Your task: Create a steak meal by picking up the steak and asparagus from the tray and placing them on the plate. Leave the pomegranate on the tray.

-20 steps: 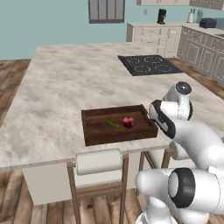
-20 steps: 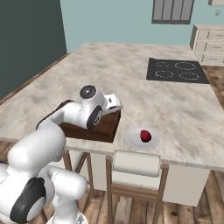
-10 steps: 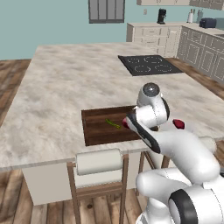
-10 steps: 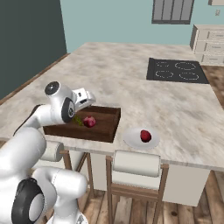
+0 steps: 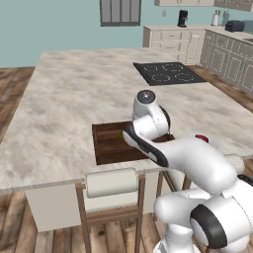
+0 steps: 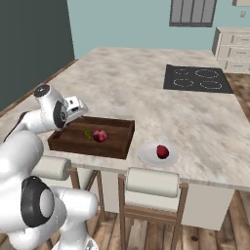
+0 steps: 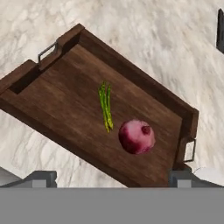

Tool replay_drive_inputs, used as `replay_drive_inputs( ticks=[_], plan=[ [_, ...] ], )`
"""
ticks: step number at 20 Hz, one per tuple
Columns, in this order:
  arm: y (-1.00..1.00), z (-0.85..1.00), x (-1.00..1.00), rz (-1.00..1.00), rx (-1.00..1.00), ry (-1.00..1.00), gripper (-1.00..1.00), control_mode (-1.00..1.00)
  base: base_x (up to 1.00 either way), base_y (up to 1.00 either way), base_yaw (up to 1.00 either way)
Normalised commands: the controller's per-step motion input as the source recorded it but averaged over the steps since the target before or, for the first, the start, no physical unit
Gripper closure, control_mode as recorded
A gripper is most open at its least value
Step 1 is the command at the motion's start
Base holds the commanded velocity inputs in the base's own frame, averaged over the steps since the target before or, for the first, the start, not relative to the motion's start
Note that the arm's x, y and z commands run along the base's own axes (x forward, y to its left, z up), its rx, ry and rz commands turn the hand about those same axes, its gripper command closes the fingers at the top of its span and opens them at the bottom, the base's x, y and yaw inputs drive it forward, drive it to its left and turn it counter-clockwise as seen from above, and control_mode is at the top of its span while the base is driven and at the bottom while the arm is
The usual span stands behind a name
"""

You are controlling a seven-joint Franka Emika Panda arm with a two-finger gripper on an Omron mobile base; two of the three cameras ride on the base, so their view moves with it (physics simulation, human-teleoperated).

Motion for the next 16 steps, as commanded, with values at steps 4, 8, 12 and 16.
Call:
replay_drive_inputs(
  ticks=[4, 8, 12, 16],
  plan=[
    [0.13, -0.16, 0.36, 0.13, 0.15, 0.17, -1.00, -1.00, 0.00, 0.00, 0.00],
    [-0.01, -0.33, 0.38, 0.11, 0.14, 0.09, -1.00, -1.00, 0.00, 0.00, 0.00],
    [0.00, -0.39, 0.31, 0.07, 0.01, 0.06, -1.00, -1.00, 0.00, 0.00, 0.00],
    [-0.01, -0.37, 0.26, 0.05, -0.03, 0.08, -1.00, -1.00, 0.00, 0.00, 0.00]
  ],
)
